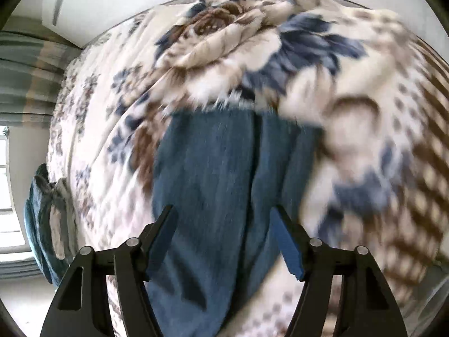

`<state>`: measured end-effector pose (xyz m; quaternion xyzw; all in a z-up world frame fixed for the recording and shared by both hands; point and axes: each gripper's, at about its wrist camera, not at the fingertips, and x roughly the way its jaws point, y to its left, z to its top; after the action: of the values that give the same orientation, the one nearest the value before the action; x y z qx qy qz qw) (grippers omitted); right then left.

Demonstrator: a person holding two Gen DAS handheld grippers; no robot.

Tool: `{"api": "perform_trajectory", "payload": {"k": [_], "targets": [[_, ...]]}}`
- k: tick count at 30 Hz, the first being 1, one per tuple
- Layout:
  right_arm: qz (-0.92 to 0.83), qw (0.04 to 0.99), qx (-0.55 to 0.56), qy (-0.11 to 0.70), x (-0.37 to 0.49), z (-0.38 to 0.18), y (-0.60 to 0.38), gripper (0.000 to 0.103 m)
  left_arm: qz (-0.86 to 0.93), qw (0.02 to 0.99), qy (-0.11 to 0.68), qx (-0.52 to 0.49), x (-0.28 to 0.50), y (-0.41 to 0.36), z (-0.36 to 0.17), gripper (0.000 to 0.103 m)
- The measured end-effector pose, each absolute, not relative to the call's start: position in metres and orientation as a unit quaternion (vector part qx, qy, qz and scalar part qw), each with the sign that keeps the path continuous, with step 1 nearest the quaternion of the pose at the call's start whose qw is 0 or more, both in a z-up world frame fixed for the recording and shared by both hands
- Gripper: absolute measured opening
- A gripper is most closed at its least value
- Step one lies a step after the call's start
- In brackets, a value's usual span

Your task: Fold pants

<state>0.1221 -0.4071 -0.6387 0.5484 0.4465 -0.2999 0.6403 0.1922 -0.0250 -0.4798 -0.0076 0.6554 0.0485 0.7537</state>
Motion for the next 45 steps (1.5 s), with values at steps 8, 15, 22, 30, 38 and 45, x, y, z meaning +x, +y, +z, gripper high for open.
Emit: {"api": "perform_trajectory", "payload": {"k": [8, 15, 22, 30, 38, 45], "targets": [[-0.299, 0.671, 0.464, 0.495, 0.148, -0.653, -0.434, 0.006, 0.044, 0.754, 0.654, 0.03, 0.183, -0.092, -0.479, 0.066], [-0.286, 0.685, 0.459, 0.489, 0.1, -0.619, -0.432, 0.006, 0.045, 0.749, 0.658, 0.058, 0.16, -0.116, -0.478, 0.066], [-0.244, 0.639, 0.547, 0.483, 0.095, -0.655, -0.451, 0.026, 0.065, 0.754, 0.652, 0.043, 0.154, -0.104, -0.479, 0.066], [-0.278, 0.664, 0.425, 0.548, 0.128, -0.66, -0.435, 0.015, 0.098, 0.756, 0.647, -0.017, 0.158, -0.047, -0.475, 0.067], [-0.315, 0.627, 0.432, 0.567, 0.14, -0.64, -0.415, 0.053, 0.126, 0.756, 0.637, -0.088, 0.168, 0.056, -0.463, 0.067], [-0.227, 0.638, 0.478, 0.559, 0.143, -0.594, -0.247, 0.079, 0.139, 0.768, 0.618, -0.096, 0.219, 0.187, -0.434, 0.067]]}}
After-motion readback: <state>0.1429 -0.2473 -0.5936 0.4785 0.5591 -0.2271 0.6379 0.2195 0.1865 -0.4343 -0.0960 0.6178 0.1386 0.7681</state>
